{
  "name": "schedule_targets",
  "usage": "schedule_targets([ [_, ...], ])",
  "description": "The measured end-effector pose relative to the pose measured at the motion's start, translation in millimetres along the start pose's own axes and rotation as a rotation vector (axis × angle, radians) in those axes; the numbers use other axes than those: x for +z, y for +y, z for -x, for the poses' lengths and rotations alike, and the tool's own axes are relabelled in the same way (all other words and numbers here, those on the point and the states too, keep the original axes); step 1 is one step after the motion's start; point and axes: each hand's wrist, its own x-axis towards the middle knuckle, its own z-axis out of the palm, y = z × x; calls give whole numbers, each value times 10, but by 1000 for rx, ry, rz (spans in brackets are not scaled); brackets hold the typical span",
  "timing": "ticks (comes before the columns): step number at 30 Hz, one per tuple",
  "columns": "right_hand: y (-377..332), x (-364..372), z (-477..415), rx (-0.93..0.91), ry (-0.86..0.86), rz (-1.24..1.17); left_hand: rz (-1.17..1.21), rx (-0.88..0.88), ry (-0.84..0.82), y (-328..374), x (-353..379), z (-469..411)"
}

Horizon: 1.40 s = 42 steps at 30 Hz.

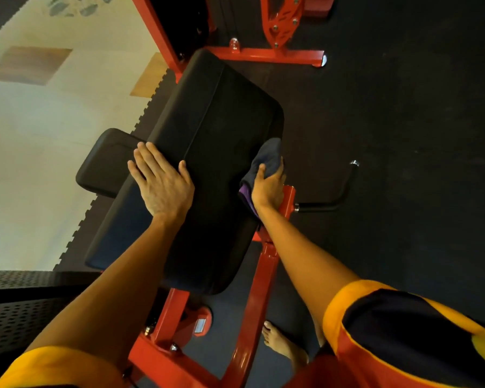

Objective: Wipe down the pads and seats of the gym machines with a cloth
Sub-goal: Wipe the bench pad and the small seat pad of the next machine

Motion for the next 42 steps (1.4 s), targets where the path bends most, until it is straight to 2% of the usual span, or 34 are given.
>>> schedule_targets([
  [5,256,-50,832,-23,53,39,-100,253,-2,-51,87,70],
  [10,179,-146,339,156,38,-19,-116,251,21,19,85,69],
  [13,41,-241,77,212,-17,-167,-129,265,20,20,84,58],
  [15,-19,-287,210,206,-18,-169,-134,261,22,2,85,52],
  [18,-3,-311,679,95,55,-78,-134,258,19,-14,96,62],
  [21,78,-294,878,45,35,-23,-114,254,20,-4,98,56],
  [25,-49,-321,330,77,-21,93,-112,255,30,23,94,72],
  [28,-182,-214,-74,34,-74,68,-107,253,35,24,85,50],
  [31,-191,-91,-21,-169,-102,102,-104,248,33,13,75,64],
  [34,-35,23,350,-505,-118,301,-112,239,35,35,77,68],
  [36,35,4,355,-637,-171,352,-116,232,34,36,75,55],
  [38,-45,-25,79,-621,-216,365,-110,230,17,23,66,54],
  [42,-627,92,-256,-419,-193,326,-121,232,13,24,71,49],
])
